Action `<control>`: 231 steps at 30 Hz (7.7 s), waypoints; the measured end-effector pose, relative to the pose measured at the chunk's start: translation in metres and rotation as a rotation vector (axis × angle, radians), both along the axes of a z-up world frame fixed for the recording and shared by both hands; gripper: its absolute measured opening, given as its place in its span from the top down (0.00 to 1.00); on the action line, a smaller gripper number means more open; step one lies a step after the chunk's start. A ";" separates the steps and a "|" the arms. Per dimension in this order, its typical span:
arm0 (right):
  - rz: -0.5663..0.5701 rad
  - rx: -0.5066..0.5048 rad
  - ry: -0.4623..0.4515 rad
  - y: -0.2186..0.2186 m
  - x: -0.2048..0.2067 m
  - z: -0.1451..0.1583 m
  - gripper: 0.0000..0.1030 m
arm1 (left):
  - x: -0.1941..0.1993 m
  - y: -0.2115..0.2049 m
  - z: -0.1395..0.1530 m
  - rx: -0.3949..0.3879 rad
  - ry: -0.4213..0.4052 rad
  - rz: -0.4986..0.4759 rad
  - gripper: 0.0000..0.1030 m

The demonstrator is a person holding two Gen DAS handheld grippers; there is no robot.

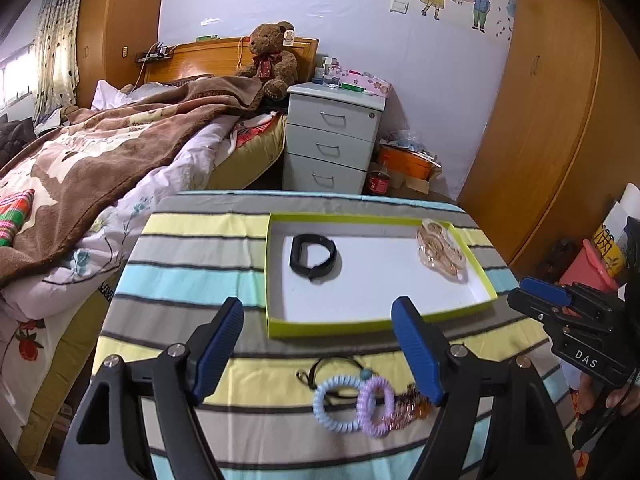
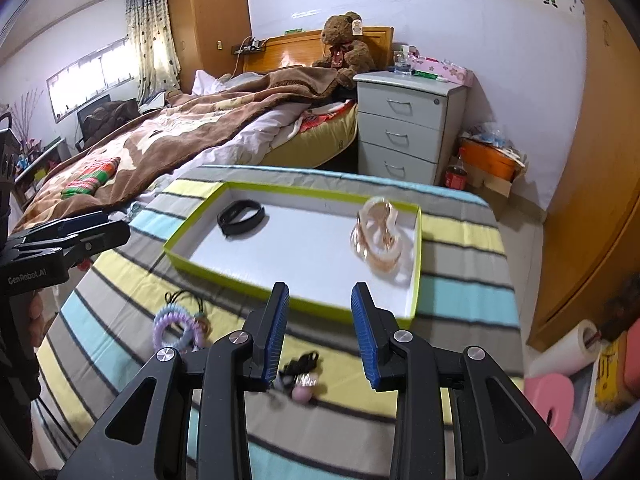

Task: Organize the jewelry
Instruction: 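Withdraw both tools from the box back toward the remaining jewelry, then grasp the beaded bracelet with the right tool while the left tool grasps a pink bracelet, then lift both held bracelets and carry them toward the green box, then lower both beaded bracelets into the green box and open both tools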

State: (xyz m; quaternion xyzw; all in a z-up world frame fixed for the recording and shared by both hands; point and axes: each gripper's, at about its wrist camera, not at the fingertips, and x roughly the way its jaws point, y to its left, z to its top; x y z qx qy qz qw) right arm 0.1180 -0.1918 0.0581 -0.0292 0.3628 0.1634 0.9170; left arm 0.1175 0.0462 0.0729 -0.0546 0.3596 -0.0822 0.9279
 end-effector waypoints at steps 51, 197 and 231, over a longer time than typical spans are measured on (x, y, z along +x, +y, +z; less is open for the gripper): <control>0.232 0.209 0.180 0.018 -0.037 -0.057 0.96 | -0.046 0.025 -0.064 -0.169 0.195 -0.078 0.12; 0.107 0.080 0.182 0.043 0.146 -0.028 0.96 | 0.088 -0.022 -0.053 0.081 0.146 -0.163 0.92; 0.036 0.006 0.262 0.051 0.184 -0.055 0.88 | 0.108 -0.015 -0.078 0.084 0.212 -0.110 0.77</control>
